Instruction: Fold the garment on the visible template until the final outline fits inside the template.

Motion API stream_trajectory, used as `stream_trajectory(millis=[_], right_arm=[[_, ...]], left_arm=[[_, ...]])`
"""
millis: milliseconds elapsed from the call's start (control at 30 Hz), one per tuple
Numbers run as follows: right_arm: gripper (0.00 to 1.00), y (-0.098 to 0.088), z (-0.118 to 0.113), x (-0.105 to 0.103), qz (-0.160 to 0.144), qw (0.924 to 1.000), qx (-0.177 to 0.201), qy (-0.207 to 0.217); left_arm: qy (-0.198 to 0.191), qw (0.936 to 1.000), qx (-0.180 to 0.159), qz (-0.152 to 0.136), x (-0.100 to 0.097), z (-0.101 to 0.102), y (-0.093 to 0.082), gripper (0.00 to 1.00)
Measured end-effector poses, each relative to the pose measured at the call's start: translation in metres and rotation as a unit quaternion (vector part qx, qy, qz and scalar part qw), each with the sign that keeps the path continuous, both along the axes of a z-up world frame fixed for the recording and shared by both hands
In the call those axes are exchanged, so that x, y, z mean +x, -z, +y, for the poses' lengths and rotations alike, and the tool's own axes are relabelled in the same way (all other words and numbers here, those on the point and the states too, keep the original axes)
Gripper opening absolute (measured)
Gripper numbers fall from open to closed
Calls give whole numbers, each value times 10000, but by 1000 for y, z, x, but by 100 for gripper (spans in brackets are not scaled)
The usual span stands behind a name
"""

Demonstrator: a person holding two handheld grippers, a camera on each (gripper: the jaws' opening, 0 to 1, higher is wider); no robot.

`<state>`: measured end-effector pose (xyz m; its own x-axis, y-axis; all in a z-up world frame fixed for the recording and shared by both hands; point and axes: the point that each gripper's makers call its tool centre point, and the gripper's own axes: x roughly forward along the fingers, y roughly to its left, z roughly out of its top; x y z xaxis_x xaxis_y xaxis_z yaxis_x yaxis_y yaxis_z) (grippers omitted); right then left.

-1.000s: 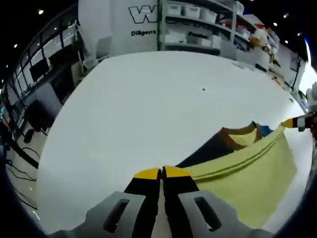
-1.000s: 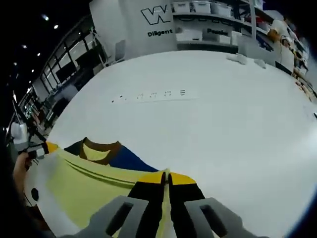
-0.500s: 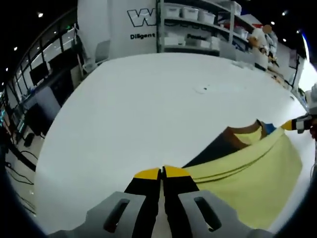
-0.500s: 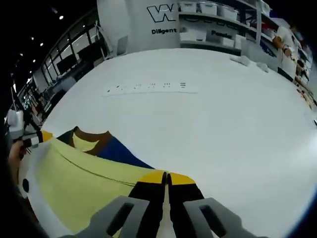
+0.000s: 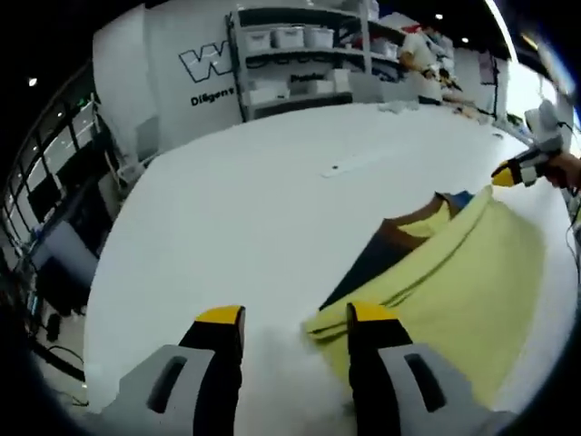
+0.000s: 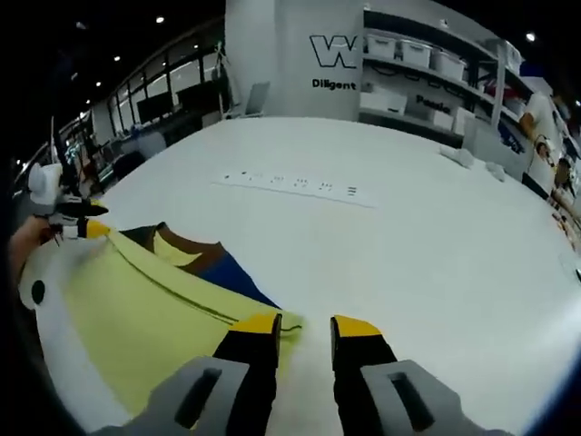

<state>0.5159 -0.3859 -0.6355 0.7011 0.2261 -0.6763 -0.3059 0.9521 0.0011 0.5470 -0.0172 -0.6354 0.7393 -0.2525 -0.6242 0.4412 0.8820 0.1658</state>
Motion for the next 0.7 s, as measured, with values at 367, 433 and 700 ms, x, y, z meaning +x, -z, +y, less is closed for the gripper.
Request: stream_trajectory(millis=[367, 433, 700], right_arm=[[31, 19, 5, -6, 12, 9977, -354, -575], [31, 26, 4, -4, 14, 9973, -432, -588], [30, 34, 5, 18, -91, 9997, -114, -218]], left_arm=[[500, 9982, 346, 11, -6, -8, 15, 54], [364, 9989, 222, 220, -8, -9, 24, 50], [-44, 9998, 186, -73, 12, -7, 21, 52]])
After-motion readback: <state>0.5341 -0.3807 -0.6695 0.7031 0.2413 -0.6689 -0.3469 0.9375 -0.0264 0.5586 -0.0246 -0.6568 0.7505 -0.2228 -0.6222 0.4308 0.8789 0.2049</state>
